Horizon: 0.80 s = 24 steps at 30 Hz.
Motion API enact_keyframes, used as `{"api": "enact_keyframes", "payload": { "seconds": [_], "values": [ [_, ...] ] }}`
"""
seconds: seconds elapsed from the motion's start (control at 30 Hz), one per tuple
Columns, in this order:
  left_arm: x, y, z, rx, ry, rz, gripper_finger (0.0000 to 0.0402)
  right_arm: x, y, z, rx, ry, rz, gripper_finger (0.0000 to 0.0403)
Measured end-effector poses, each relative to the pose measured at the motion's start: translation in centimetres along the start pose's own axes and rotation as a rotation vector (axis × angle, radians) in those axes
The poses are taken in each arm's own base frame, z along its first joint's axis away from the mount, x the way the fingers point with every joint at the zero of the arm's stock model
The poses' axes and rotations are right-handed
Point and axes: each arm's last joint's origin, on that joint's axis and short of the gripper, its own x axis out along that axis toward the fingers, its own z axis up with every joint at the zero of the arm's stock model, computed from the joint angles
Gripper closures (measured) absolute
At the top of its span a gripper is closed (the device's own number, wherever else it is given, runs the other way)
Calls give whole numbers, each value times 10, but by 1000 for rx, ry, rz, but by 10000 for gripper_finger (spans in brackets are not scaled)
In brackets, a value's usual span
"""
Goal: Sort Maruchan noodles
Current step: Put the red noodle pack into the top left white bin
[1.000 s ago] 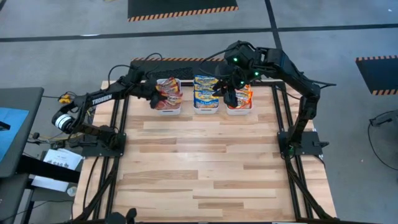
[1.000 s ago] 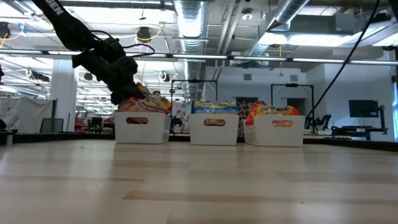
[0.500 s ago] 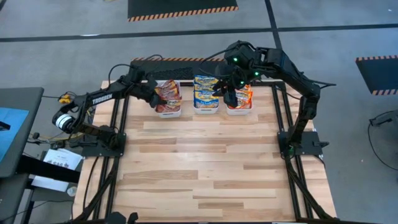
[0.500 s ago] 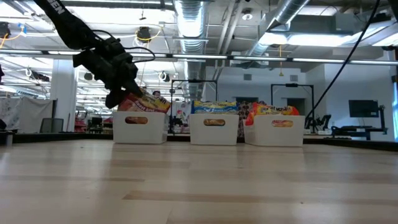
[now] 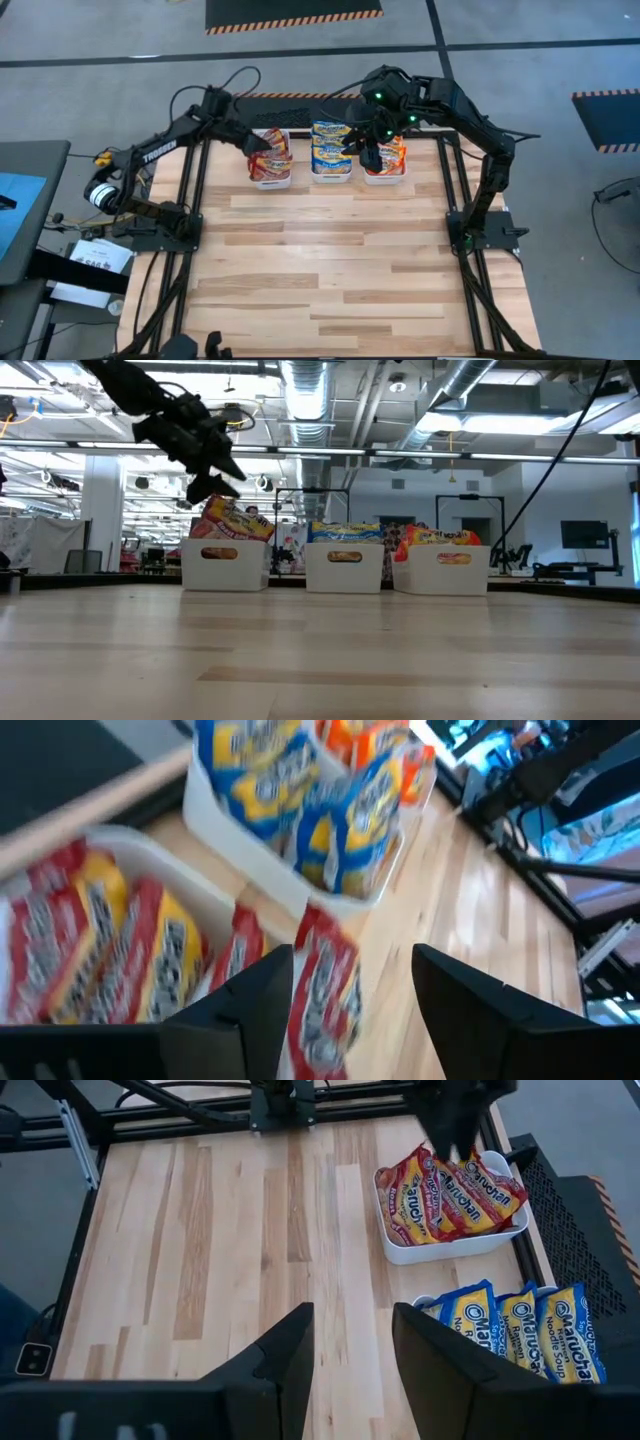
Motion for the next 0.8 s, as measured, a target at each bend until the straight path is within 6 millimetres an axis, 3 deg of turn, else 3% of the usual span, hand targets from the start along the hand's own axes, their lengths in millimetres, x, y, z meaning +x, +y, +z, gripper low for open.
{"api": "enact_keyframes", "payload": {
  "seconds": [0.17,0.33,0.8],
  "values": [
    [0,-10,10,26,-7,-9,210,0,0,0,0,0,0,241],
    [15,-15,-14,-9,181,20,210,0,0,0,-1,0,1,241],
    [34,-31,-33,43,355,121,210,0,0,0,-1,-4,1,241]
  ]
}}
